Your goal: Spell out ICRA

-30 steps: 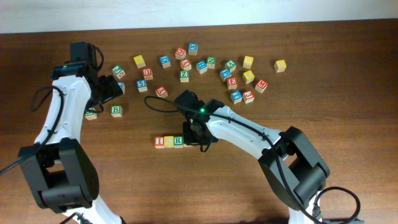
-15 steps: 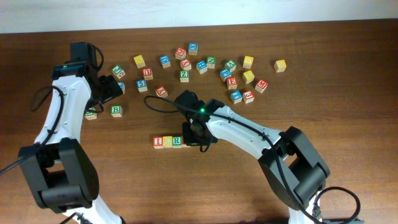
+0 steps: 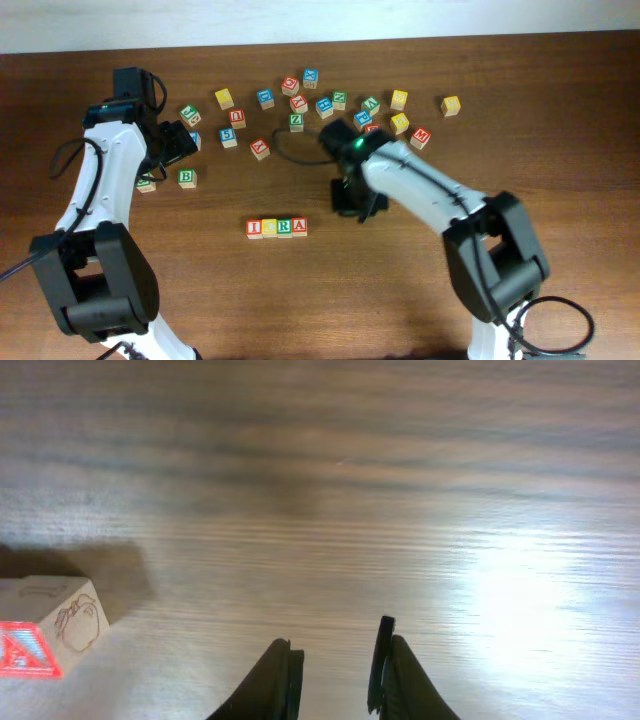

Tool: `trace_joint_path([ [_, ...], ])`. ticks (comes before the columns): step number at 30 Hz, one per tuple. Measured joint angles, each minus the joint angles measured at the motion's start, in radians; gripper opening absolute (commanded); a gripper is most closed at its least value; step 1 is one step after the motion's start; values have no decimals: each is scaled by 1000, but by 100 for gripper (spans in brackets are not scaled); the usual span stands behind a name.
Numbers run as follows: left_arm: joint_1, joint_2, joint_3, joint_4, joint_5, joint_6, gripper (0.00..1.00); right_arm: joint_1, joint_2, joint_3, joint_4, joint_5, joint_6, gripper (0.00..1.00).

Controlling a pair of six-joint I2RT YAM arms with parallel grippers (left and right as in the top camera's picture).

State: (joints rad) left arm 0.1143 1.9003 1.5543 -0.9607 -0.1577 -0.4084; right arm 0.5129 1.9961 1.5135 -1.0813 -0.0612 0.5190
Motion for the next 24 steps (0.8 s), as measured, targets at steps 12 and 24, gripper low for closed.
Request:
trace_joint_path([
  [12,0,0,0,0,0,0,99,-244,-39,64,-57,12,-134,98],
  [24,0,0,0,0,0,0,99,-249,-39,64,-56,12,-138,98],
])
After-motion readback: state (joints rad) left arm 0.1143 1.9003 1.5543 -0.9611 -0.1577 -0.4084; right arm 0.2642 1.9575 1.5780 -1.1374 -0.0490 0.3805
